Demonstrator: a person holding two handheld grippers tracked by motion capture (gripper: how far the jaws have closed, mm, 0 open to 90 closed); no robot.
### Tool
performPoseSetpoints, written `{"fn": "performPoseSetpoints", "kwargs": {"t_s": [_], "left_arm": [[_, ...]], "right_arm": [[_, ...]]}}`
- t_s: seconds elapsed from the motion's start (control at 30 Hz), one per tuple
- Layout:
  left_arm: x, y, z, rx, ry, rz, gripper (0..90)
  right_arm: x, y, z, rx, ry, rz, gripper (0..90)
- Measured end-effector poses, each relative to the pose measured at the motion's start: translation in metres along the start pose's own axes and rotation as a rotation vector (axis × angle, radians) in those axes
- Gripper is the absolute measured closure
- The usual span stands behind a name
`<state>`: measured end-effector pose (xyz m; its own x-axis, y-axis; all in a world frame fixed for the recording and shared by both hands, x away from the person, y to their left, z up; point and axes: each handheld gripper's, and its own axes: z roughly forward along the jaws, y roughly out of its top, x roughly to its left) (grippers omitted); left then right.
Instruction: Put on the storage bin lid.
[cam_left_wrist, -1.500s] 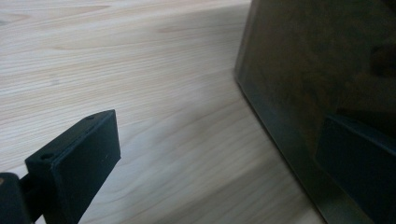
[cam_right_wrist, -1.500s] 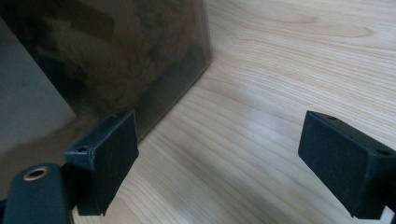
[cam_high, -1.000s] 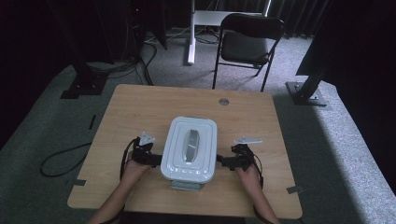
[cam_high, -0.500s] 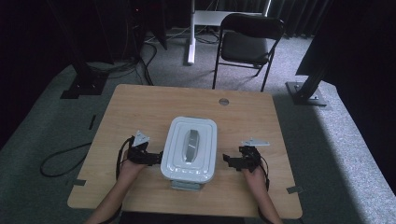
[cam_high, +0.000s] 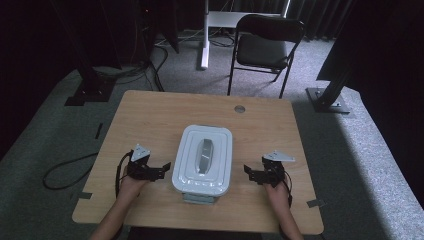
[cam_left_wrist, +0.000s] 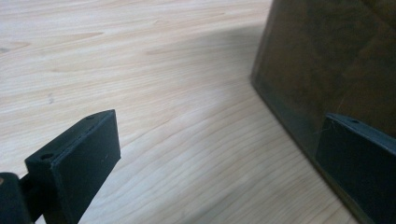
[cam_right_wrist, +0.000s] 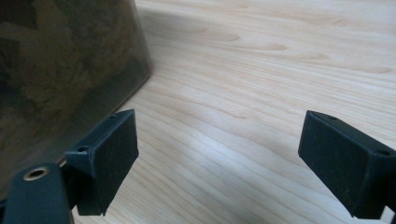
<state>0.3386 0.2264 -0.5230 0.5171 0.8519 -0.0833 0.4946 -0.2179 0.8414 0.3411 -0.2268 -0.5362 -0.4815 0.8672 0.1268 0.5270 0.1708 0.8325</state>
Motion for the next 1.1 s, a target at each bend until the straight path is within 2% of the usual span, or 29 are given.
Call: {"fn": "performPoseSetpoints", "kwargs": {"t_s": [0.1,0.17,0.27,0.47,0.9,1.1], "left_arm": [[0.001,-0.003,-0.003,0.008,0.004,-0.001,1.2],[0.003,-0.006,-0.005,0.012,0.004,-0.002,1.2],[0.007,-0.01,-0.01,0.012,0.016,-0.014,1.2],[0.014,-0.02,-0.023,0.004,0.037,-0.032,1.2],[0.036,-0.042,-0.041,0.007,0.086,-0.097,1.2],[0.044,-0.052,-0.047,0.024,0.116,-0.107,1.2]], "right_arm": [[-0.003,-0.003,-0.004,0.002,0.001,-0.016,11.2],[-0.007,-0.006,-0.006,0.006,0.017,-0.02,11.2],[-0.011,-0.01,-0.009,0.008,0.001,-0.018,11.2],[-0.017,-0.015,-0.016,0.008,-0.034,-0.005,11.2],[-0.03,-0.029,-0.031,0.007,-0.064,0.049,11.2],[-0.036,-0.036,-0.036,0.022,-0.079,0.067,11.2]]}}
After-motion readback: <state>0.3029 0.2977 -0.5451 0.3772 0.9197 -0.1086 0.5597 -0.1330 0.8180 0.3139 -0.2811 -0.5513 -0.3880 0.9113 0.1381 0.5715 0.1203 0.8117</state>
